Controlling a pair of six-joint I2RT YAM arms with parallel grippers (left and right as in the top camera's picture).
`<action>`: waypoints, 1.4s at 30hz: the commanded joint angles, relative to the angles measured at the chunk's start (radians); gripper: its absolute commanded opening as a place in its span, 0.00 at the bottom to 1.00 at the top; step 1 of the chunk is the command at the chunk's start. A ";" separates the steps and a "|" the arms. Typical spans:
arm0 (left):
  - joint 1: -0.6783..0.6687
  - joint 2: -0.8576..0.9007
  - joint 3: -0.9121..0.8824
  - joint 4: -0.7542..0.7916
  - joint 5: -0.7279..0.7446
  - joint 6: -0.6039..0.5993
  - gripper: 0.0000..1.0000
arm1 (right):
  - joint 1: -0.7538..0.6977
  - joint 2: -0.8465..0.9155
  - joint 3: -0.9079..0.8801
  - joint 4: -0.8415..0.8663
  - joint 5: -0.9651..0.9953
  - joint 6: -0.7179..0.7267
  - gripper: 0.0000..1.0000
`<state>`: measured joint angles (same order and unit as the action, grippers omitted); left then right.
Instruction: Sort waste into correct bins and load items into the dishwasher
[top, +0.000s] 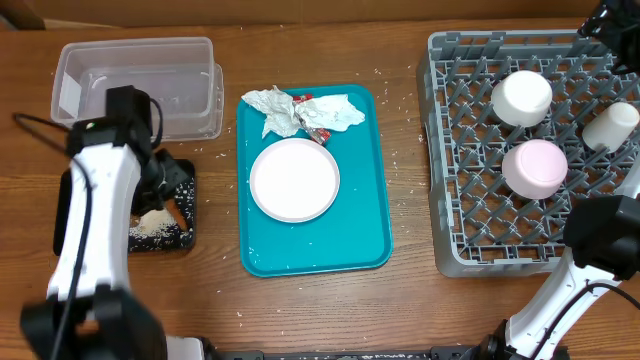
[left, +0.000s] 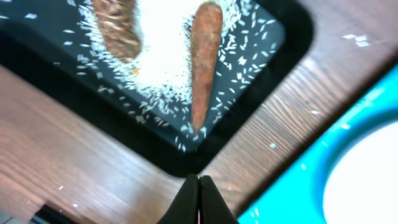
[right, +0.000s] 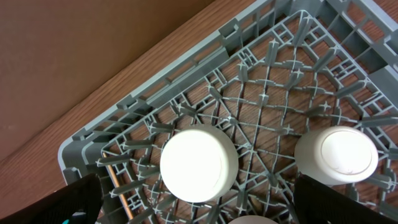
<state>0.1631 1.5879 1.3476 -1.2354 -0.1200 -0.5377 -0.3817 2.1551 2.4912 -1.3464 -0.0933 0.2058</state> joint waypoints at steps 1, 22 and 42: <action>0.000 -0.131 0.026 -0.017 -0.003 -0.028 0.04 | 0.000 -0.019 0.017 0.006 0.003 0.001 1.00; 0.002 -0.218 0.023 -0.008 -0.117 -0.140 1.00 | 0.000 -0.019 0.017 0.006 0.003 0.001 1.00; -0.042 -0.218 0.023 0.140 0.537 0.297 0.86 | 0.000 -0.019 0.017 0.006 0.003 0.001 1.00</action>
<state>0.1516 1.3624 1.3586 -1.1206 0.2111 -0.4244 -0.3817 2.1551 2.4912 -1.3460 -0.0933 0.2058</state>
